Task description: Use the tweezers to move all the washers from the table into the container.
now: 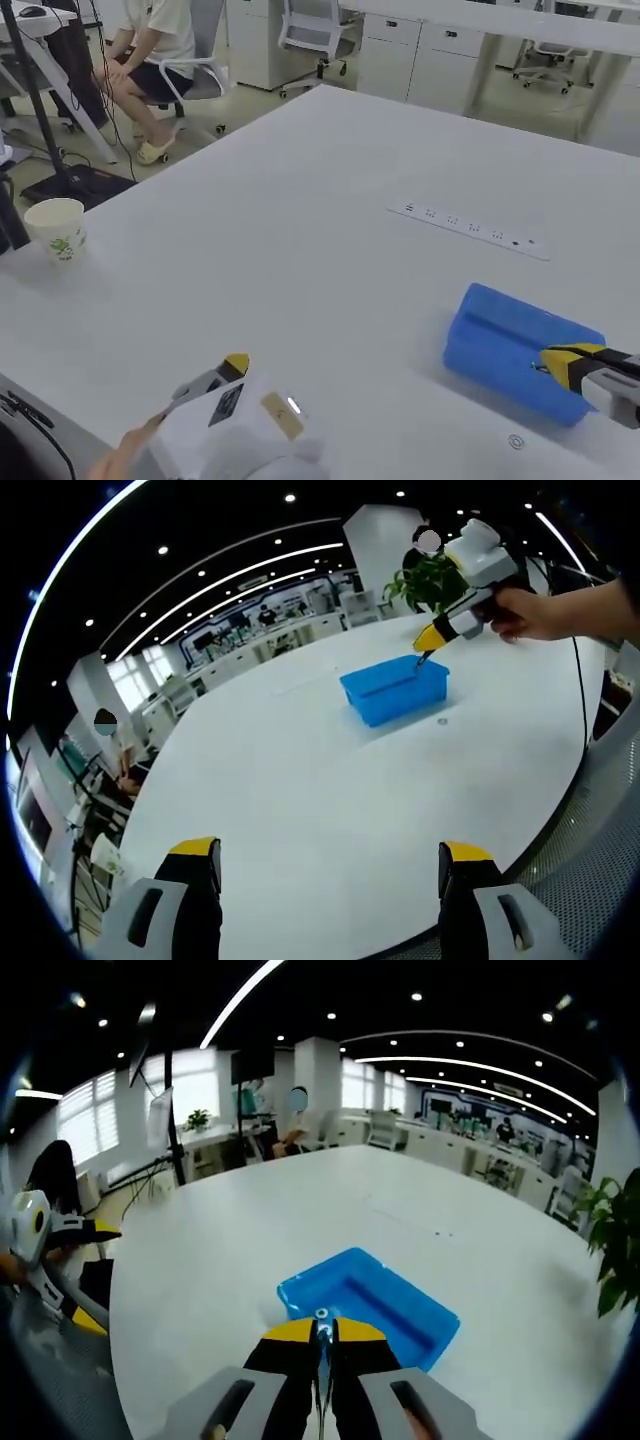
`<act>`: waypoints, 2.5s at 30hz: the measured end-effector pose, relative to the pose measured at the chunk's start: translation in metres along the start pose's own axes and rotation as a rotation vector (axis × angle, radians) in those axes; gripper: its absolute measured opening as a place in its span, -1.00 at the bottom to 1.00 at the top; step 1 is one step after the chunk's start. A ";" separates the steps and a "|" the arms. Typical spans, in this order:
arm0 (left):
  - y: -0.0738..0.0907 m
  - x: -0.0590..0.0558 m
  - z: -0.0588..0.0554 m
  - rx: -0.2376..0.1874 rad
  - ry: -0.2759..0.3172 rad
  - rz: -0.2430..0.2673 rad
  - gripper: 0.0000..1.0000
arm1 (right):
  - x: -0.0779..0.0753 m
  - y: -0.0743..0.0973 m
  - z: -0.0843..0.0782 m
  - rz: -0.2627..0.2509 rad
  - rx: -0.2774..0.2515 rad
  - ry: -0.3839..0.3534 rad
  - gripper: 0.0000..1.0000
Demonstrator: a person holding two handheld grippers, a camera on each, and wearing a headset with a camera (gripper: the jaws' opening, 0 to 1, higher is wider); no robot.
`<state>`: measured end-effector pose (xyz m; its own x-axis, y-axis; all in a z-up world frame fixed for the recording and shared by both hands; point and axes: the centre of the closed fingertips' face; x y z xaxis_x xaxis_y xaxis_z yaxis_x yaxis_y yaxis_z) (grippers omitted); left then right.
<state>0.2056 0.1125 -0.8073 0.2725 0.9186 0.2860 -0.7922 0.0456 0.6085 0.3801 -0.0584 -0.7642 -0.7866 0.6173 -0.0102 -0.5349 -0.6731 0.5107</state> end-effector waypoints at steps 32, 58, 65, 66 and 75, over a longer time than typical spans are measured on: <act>-0.002 -0.002 -0.005 0.032 -0.009 -0.008 0.83 | -0.038 -0.052 -0.052 0.090 0.332 -0.021 -0.95; -0.003 -0.002 -0.008 0.053 -0.011 -0.013 0.82 | -0.042 -0.082 -0.056 0.124 0.416 -0.042 -0.93; -0.004 -0.002 -0.009 0.060 -0.012 -0.012 0.82 | -0.045 -0.076 -0.049 0.103 0.434 0.067 -1.00; -0.004 -0.002 -0.009 0.060 -0.011 -0.012 0.82 | -0.041 -0.071 -0.046 0.104 0.431 0.061 -1.00; -0.004 -0.002 -0.008 0.055 -0.013 -0.014 0.82 | -0.045 -0.063 -0.044 0.090 0.429 0.050 -1.00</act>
<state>0.2033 0.1135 -0.8163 0.2907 0.9130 0.2863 -0.7573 0.0367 0.6520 0.4351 -0.0618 -0.8341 -0.8439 0.5363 0.0142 -0.2953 -0.4865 0.8223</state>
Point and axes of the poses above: the centre of the closed fingertips' face, and the gripper's own axes: y roughly backward along the fingers, x roughly to its left, z roughly out of its top
